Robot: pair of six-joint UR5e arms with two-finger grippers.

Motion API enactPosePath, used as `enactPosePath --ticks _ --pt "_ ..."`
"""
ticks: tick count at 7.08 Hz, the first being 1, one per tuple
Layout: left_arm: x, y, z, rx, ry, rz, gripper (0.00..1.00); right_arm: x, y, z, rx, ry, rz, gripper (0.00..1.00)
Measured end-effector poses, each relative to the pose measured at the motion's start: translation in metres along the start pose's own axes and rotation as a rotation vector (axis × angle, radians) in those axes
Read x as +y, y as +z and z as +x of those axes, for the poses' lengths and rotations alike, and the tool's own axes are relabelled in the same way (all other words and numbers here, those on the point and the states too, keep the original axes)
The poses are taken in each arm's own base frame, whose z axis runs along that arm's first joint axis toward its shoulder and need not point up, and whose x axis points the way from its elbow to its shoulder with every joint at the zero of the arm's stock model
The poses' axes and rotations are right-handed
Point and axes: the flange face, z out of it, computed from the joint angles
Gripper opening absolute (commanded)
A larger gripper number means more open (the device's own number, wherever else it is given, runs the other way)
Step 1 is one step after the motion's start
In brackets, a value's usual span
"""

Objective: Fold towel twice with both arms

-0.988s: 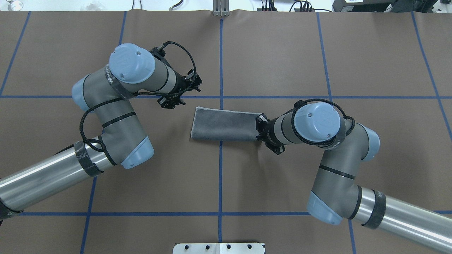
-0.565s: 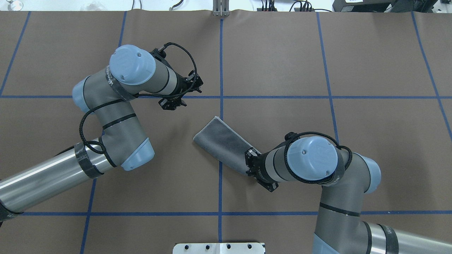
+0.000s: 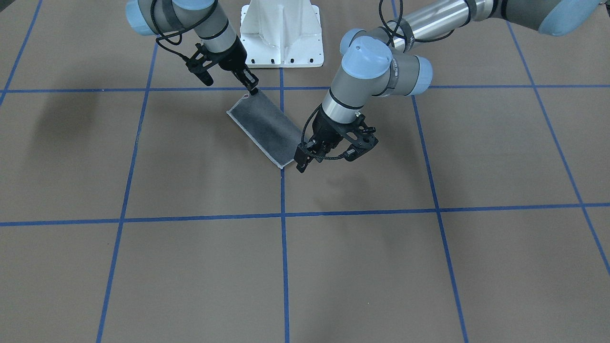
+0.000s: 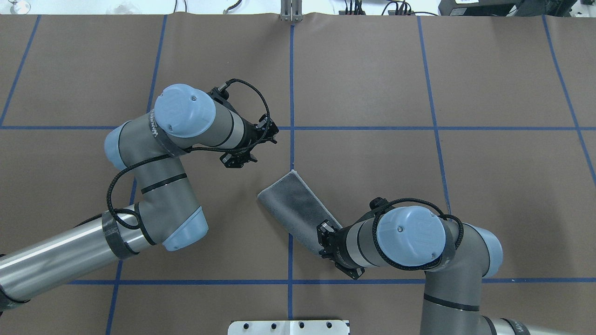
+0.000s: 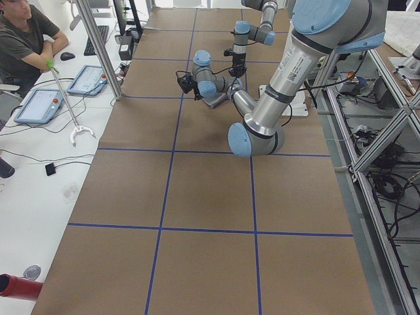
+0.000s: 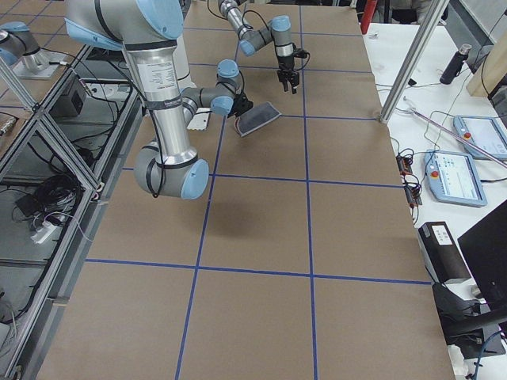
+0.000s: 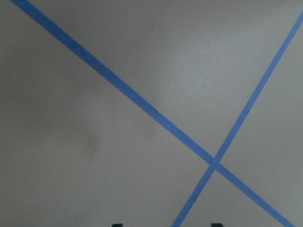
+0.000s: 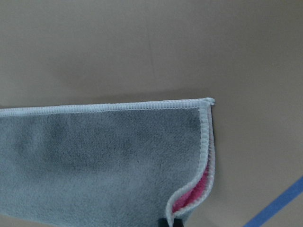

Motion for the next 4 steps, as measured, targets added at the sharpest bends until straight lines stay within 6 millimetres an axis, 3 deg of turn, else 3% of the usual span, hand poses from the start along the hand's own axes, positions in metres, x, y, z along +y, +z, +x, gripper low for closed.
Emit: enactPosePath --ticks 1,4 --pt "0.011 0.003 -0.015 -0.013 -0.001 -0.015 0.7 0.0 -0.007 0.004 -0.003 -0.002 -0.006 1.0" --pt "0.043 0.016 -0.037 -0.045 -0.025 -0.051 0.64 -0.005 -0.042 -0.005 0.026 0.024 0.054 1.0"
